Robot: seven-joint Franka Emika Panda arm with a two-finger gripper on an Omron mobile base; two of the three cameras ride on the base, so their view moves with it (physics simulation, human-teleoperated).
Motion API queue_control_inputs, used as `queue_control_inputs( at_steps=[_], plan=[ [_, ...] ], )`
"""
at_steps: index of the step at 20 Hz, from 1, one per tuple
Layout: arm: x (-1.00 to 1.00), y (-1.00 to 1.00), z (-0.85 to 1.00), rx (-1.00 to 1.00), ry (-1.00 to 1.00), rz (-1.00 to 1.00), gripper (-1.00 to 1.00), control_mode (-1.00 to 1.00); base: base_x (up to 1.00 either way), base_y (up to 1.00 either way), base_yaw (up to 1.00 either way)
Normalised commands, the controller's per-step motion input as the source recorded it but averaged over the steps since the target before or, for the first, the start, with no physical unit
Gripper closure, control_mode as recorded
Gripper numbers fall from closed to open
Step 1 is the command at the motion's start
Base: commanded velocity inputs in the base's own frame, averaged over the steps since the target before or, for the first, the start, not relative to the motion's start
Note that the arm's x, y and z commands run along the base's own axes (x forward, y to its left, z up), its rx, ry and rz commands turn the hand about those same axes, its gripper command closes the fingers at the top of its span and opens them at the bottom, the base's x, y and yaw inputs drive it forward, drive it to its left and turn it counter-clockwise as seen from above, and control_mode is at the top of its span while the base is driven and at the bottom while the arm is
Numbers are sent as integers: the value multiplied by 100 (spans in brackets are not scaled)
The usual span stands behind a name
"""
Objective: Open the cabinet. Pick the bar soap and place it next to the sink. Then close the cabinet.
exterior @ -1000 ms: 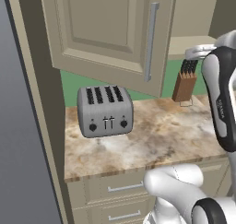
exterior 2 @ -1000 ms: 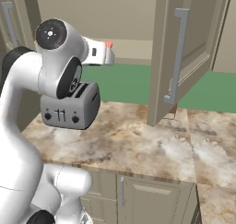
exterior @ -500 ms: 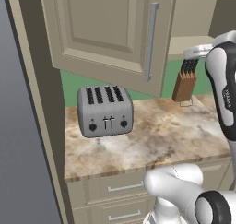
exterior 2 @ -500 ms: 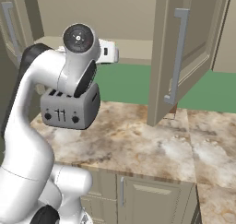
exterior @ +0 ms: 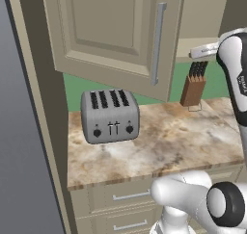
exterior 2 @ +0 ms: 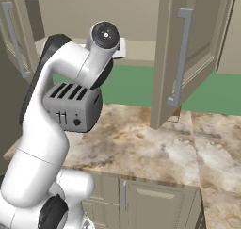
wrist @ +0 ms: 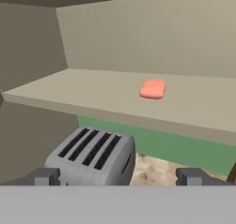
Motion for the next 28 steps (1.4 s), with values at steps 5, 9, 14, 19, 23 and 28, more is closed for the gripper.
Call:
queue_control_inputs(
  at_steps=[5, 9, 14, 19, 23, 28],
  plan=[
    [2, 0, 15, 0, 0, 7, -100, -100, 0, 0, 0],
    [2, 27, 1, 0, 0, 0, -100, -100, 0, 0, 0],
    [21, 35, 0, 0, 0, -1, -100, -100, 0, 0, 0],
    [64, 9, 0, 0, -2, 0, -100, -100, 0, 0, 0],
    [59, 0, 0, 0, 0, 0, -100, -100, 0, 0, 0],
    [40, 0, 0, 0, 0, 0, -100, -100, 0, 0, 0]
  ],
)
